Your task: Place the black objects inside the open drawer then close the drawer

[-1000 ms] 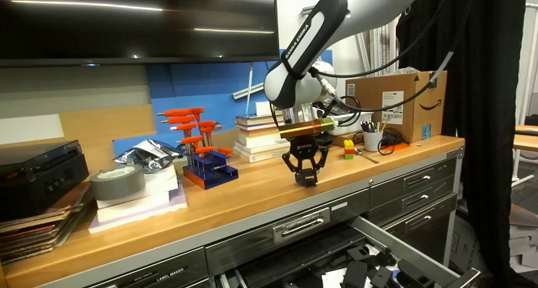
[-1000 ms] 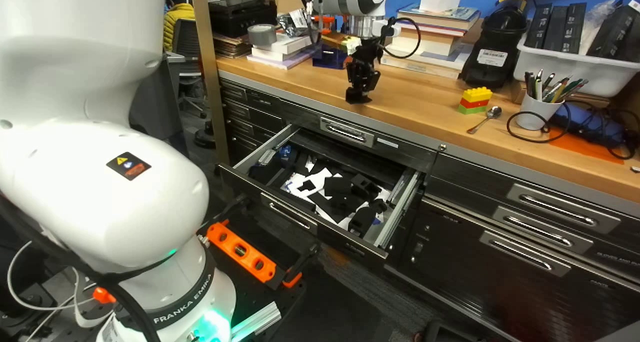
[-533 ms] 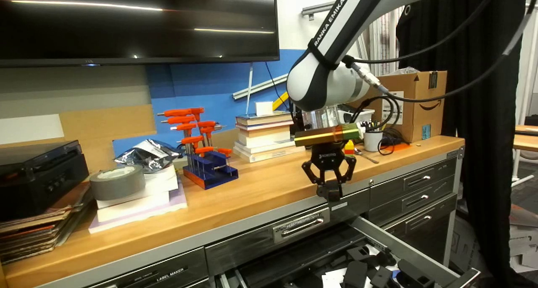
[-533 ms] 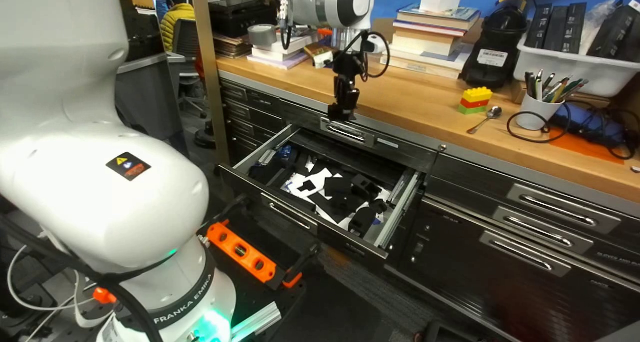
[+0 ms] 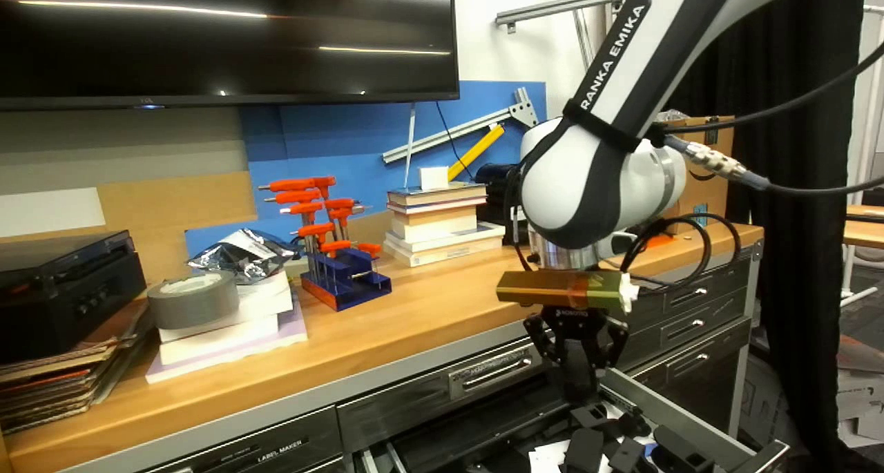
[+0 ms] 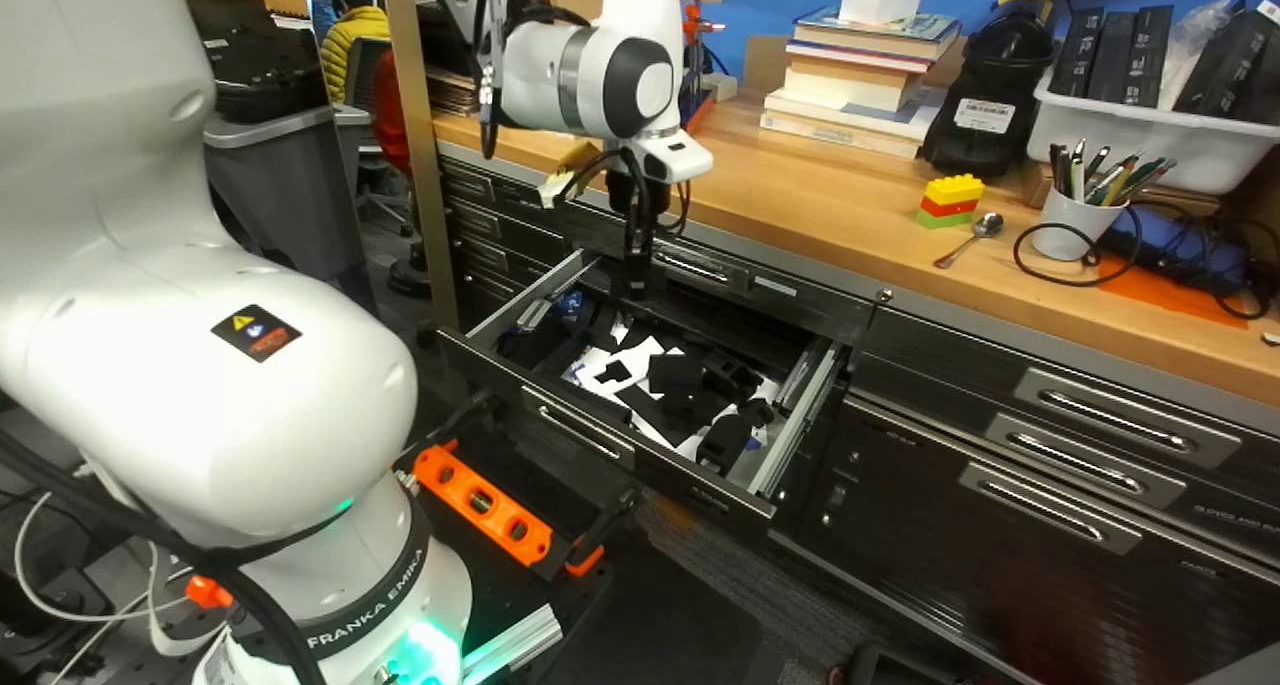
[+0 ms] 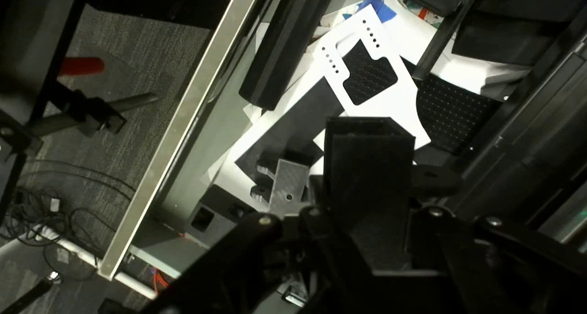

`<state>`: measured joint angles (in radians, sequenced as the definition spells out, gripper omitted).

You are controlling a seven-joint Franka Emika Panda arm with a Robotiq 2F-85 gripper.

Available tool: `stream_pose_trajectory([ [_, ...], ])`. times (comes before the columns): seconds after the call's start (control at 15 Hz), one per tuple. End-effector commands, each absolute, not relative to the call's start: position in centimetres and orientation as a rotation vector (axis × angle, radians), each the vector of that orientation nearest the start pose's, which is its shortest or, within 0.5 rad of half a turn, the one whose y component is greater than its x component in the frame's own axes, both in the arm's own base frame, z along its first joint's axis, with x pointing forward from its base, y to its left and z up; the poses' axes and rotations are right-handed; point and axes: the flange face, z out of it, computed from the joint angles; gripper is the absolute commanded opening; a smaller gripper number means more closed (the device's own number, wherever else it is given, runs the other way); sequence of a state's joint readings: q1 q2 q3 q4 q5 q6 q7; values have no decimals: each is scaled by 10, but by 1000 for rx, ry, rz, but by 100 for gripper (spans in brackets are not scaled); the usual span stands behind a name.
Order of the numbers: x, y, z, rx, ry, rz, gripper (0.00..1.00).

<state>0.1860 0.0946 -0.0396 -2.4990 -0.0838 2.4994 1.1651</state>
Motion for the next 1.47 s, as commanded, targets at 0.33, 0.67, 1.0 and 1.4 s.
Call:
stream_pose_trajectory([
  [0.33, 406, 93, 202, -2662, 1747, -134, 17],
  [0.67, 402, 97, 179, -2545, 1889, -183, 17],
  [1.0, 398, 95, 149, -2446, 1991, -170, 17],
  [1.4, 395, 86, 111, -2384, 2037, -125, 17],
])
